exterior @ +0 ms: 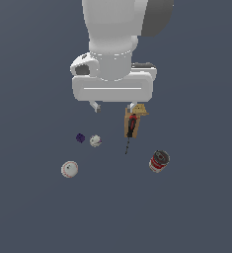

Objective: Pick up a designated object from a clutter of objects.

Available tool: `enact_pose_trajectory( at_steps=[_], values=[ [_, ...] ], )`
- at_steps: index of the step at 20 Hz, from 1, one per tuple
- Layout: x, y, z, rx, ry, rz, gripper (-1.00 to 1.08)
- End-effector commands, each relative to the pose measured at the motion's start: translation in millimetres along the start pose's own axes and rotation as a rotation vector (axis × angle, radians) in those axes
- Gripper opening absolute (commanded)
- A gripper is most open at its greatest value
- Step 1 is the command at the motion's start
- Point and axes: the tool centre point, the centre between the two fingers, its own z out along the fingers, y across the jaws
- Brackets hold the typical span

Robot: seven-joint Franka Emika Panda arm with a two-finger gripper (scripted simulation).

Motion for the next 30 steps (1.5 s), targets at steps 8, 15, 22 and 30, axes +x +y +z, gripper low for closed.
enact_pose_trajectory(
  at_steps=[8, 15, 22, 30],
  values=[
    [-2, -12, -5, -0.021, -0.001, -0.048, 1.00],
    [-2, -15, -7, -0.025, -0.001, -0.059, 1.00],
    [-2, 4, 20, -0.019, -0.008, -0.018, 1.00],
    [-12, 55, 86, -0.010, -0.026, 0.089, 1.00]
  ],
)
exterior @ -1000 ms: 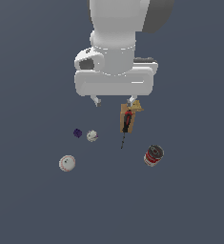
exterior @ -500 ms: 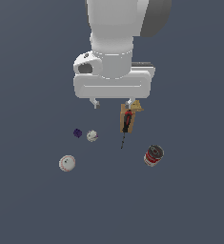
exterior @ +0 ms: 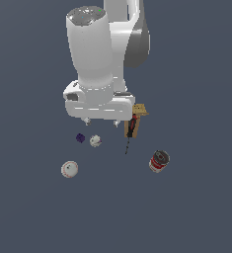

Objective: Pick up a designated object from a clutter of objects.

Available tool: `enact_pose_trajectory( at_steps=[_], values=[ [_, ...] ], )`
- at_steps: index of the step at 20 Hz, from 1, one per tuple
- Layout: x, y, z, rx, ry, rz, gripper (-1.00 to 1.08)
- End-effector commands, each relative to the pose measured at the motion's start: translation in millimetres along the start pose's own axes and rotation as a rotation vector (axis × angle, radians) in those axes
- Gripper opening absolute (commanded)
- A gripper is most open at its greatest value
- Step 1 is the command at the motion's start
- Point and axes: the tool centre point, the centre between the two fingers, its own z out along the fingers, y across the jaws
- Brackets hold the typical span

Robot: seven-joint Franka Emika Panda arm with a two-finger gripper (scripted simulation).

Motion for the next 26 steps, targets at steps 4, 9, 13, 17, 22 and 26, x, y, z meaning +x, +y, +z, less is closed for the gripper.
enact_pose_trajectory(
  at_steps=[4, 9, 13, 17, 22, 26],
  values=[
    [-14, 49, 60, 0.002, -0.016, 0.104, 1.00],
    [-39, 95, 113, -0.006, -0.030, 0.206, 1.00],
    [-60, 123, 145, -0.016, -0.040, 0.271, 1.00],
    [-78, 144, 166, -0.025, -0.046, 0.319, 1.00],
    [-93, 158, 181, -0.034, -0.052, 0.354, 1.00],
    [-97, 162, 185, -0.036, -0.053, 0.363, 1.00]
  ],
)
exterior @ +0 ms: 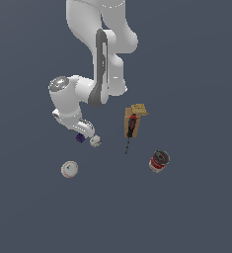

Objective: Pick up a designated object from a clutter of objects.

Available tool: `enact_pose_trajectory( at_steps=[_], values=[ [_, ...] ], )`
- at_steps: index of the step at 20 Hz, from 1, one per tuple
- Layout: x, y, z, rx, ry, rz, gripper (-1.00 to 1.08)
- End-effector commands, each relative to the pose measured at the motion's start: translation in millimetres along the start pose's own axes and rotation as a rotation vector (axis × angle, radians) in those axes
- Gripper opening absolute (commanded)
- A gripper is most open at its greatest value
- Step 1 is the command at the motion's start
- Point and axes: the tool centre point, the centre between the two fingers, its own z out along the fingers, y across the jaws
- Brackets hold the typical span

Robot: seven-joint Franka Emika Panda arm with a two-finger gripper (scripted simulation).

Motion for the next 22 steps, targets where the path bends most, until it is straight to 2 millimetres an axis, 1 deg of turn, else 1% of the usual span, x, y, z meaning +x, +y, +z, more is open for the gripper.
enact_pose_trajectory(
  at_steps=[1, 4, 7, 13, 16, 21, 22],
  values=[
    [0, 0, 0, 0.000, 0.000, 0.000, 1.00],
    [0, 0, 2, 0.000, 0.000, 0.000, 1.00],
    [-1, 0, 10, 0.000, 0.000, 0.001, 1.00],
    [-1, 1, 36, -0.001, 0.000, 0.002, 1.00],
    [-1, 1, 45, -0.001, 0.000, 0.003, 1.00],
    [-1, 1, 51, -0.001, 0.000, 0.003, 1.00],
    [-1, 1, 51, -0.001, 0.000, 0.003, -1.00]
  ],
)
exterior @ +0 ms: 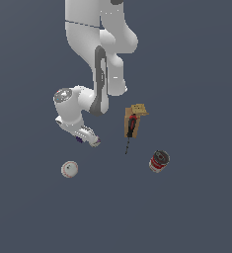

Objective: Pick up a designated object from a clutter of objects.

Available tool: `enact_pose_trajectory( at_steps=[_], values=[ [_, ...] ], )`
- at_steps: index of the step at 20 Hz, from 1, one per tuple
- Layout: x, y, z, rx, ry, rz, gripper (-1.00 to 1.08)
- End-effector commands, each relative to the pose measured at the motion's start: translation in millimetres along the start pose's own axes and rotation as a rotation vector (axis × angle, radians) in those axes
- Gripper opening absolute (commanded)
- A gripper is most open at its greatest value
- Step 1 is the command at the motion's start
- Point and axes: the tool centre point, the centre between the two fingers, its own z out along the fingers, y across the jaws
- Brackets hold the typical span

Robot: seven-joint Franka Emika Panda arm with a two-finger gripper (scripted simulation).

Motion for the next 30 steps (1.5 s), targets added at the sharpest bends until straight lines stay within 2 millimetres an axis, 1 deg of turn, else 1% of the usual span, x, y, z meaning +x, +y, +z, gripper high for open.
enact_pose_trajectory(
  at_steps=[1, 9, 13, 17, 20, 23, 26, 30],
  values=[
    [-3, -2, 3, 0.000, -0.007, -0.004, -1.00],
    [-3, -2, 3, 0.000, -0.007, -0.004, -1.00],
    [0, -3, -1, 0.001, -0.001, -0.003, -1.00],
    [2, -12, -11, 0.001, -0.001, -0.003, -1.00],
    [5, -24, -23, 0.000, -0.001, -0.002, -1.00],
    [9, -38, -40, 0.000, -0.002, -0.002, -1.00],
    [14, -56, -60, -0.001, -0.002, -0.002, -1.00],
    [22, -85, -92, -0.002, -0.002, -0.002, -1.00]
  ],
)
